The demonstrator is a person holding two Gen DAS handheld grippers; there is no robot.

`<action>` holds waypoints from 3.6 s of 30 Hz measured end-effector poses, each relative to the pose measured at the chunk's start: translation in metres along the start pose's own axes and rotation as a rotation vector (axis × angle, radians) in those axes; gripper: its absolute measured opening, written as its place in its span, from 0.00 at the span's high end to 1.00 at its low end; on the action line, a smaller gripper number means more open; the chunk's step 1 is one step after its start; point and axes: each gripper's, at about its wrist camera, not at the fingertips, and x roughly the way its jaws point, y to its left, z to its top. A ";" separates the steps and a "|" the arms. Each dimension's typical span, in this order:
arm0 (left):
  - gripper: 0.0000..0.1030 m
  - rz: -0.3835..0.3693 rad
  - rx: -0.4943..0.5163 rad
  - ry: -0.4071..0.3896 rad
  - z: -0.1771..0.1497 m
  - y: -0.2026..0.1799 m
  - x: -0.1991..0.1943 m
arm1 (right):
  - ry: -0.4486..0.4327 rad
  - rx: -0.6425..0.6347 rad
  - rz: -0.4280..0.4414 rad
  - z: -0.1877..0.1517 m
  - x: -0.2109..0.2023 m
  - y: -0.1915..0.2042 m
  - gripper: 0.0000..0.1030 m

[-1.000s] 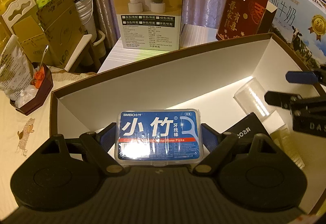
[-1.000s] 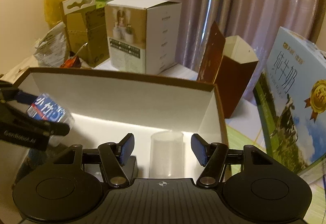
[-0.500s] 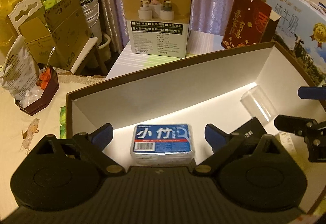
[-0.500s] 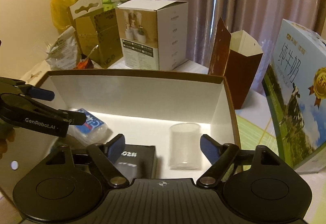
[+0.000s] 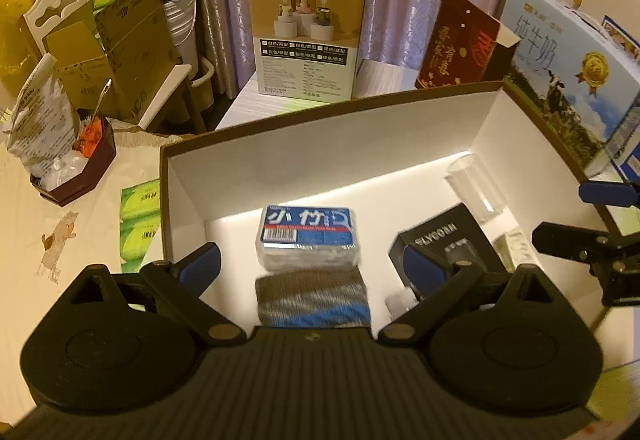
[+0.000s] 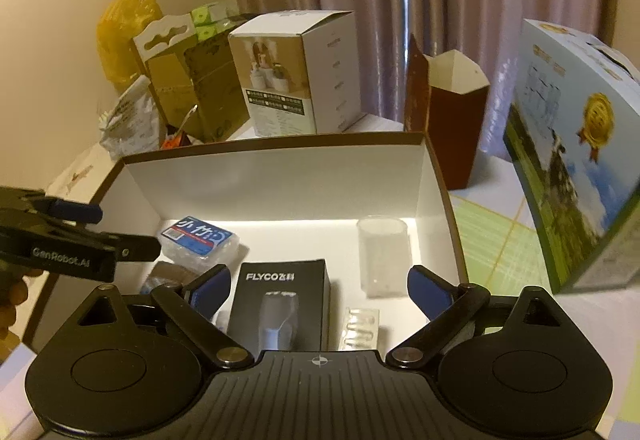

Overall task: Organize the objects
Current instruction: 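Open the right tool to set the cup down while the left tool releases the floss box onto the pouch, then withdraw both tools from the brown box toward the remaining table items, then move the left tool over the cotton swab bag while the right tool approaches the black cable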

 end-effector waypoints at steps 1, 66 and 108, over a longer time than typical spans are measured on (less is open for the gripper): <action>0.07 -0.002 -0.003 0.001 -0.002 0.000 -0.004 | -0.003 0.010 0.000 -0.001 -0.004 0.000 0.10; 0.07 -0.159 0.111 0.070 -0.198 -0.080 -0.145 | 0.082 0.235 -0.056 -0.206 -0.197 0.036 0.07; 0.07 -0.194 0.120 0.224 -0.231 -0.154 -0.071 | 0.166 0.342 -0.227 -0.256 -0.194 -0.020 0.07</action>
